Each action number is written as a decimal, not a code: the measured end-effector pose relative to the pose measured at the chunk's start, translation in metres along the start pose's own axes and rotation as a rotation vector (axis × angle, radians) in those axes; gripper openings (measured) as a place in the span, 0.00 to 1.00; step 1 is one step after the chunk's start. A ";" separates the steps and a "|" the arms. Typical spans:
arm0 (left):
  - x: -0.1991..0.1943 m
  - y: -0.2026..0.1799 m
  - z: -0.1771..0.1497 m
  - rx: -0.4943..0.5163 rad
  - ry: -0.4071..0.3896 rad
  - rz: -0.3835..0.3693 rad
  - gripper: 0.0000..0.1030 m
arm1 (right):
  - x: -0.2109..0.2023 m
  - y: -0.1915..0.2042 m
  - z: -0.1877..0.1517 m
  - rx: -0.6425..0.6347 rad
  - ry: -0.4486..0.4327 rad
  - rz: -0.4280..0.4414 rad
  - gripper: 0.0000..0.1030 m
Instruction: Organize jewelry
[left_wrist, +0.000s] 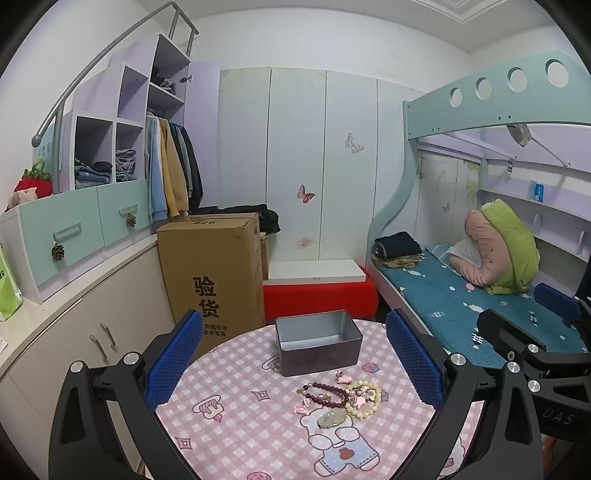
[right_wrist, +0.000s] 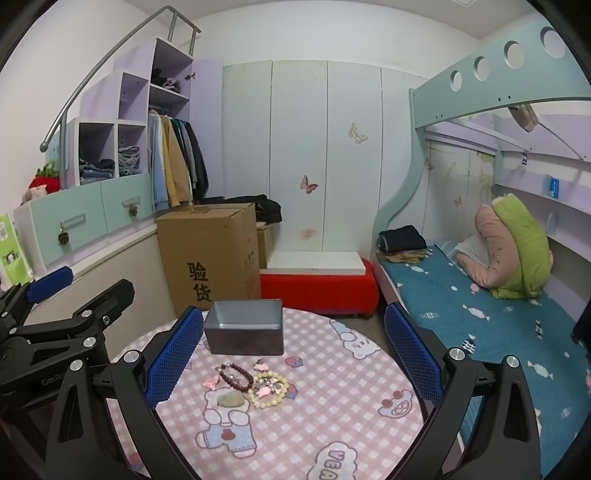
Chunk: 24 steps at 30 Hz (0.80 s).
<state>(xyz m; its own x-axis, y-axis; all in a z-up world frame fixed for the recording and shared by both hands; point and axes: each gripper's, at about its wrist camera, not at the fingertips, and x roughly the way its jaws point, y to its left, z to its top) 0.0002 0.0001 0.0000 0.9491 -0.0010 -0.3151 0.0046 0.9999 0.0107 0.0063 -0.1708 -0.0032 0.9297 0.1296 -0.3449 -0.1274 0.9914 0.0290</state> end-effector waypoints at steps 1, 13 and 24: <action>0.000 0.000 0.000 -0.001 0.000 -0.001 0.93 | 0.000 0.000 0.000 -0.002 -0.001 -0.001 0.93; 0.000 0.000 0.000 -0.003 0.001 -0.001 0.93 | 0.000 0.001 0.000 -0.002 0.000 -0.001 0.93; 0.000 0.000 0.000 -0.001 -0.002 -0.002 0.93 | 0.000 0.001 0.000 -0.001 0.001 -0.001 0.93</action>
<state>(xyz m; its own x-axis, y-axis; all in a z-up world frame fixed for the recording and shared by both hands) 0.0002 -0.0001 -0.0001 0.9497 -0.0028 -0.3132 0.0059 0.9999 0.0088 0.0060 -0.1697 -0.0030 0.9296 0.1281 -0.3455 -0.1263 0.9916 0.0279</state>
